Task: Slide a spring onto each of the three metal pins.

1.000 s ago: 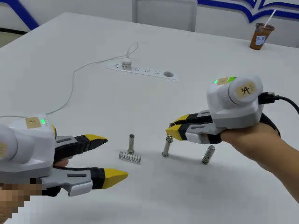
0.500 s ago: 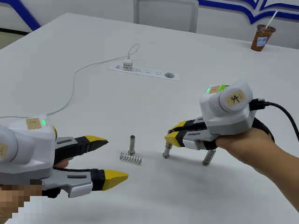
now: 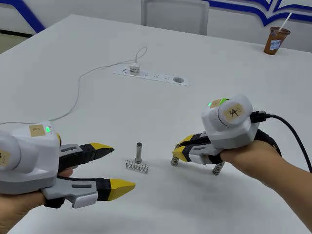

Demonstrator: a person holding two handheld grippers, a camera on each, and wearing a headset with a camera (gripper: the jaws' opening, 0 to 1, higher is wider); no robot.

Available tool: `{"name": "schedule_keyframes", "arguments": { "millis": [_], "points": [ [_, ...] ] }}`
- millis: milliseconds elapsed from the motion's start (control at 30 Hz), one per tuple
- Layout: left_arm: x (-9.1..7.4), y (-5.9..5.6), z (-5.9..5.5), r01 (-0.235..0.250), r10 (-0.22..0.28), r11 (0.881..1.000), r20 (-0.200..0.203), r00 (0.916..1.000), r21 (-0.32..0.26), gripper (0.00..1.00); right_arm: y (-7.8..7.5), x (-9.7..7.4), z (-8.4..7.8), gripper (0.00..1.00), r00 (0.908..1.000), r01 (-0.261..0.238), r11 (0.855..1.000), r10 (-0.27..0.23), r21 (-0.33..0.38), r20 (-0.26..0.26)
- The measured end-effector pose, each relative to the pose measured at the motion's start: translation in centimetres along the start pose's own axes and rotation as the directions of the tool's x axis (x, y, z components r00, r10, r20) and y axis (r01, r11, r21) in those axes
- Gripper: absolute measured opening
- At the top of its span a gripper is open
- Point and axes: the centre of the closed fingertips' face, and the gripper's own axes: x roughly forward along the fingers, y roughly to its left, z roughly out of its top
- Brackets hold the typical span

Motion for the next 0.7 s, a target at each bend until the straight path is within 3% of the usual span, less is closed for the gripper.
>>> {"name": "schedule_keyframes", "arguments": {
  "millis": [500,700],
  "points": [
    [0.0,0.1,-0.2,0.0,0.0,1.0,0.004,1.0,-0.005,0.6,-0.1,0.0,-0.7,0.16,0.9995,0.012,1.0,-0.012,0.001,-0.03],
    [0.1,0.1,-0.1,0.004,-0.004,1.0,0.008,1.0,-0.002,0.6,0.4,-0.9,-0.7,0.17,0.9985,0.037,0.999,-0.038,-0.033,-0.038]
  ]
}}
